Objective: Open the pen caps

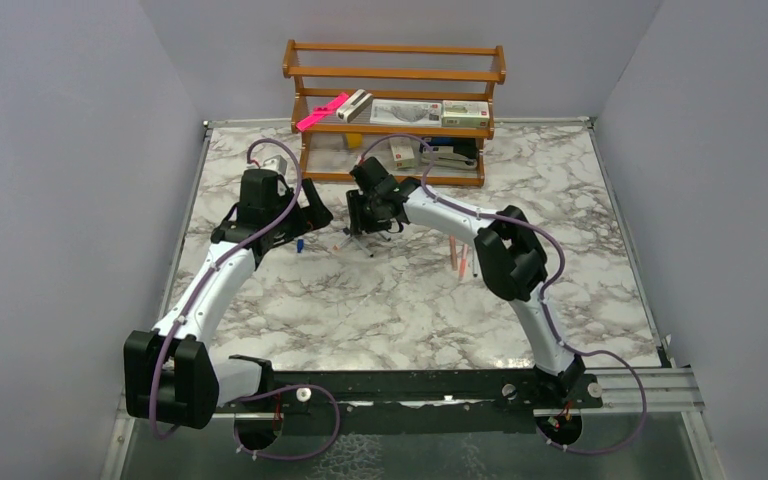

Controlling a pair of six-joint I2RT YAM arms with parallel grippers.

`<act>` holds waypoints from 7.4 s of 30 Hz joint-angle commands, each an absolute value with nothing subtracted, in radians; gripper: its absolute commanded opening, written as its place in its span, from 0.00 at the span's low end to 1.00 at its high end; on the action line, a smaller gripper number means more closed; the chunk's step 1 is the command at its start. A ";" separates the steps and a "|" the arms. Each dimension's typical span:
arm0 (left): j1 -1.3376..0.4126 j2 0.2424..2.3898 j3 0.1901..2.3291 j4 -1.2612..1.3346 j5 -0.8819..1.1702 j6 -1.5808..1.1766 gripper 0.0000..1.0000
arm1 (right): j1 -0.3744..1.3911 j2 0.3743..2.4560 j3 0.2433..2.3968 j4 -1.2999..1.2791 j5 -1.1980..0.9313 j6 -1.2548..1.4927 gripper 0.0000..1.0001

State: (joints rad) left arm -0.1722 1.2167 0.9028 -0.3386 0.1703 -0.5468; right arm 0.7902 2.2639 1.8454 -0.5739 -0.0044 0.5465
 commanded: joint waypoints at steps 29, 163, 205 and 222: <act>-0.170 1.185 0.883 -0.315 0.231 -0.545 0.94 | 0.791 2.286 1.807 -0.431 -0.051 0.621 0.46; -0.665 1.167 0.638 0.296 0.314 -1.061 0.99 | 0.788 1.191 0.840 -0.206 -0.286 0.612 0.01; -0.709 1.232 0.643 0.312 0.302 -1.066 0.04 | 0.764 1.216 0.858 -0.243 -0.257 0.627 0.15; -0.708 1.217 0.647 0.457 0.397 -1.154 0.04 | 0.594 1.137 0.751 -0.108 -0.656 0.657 0.40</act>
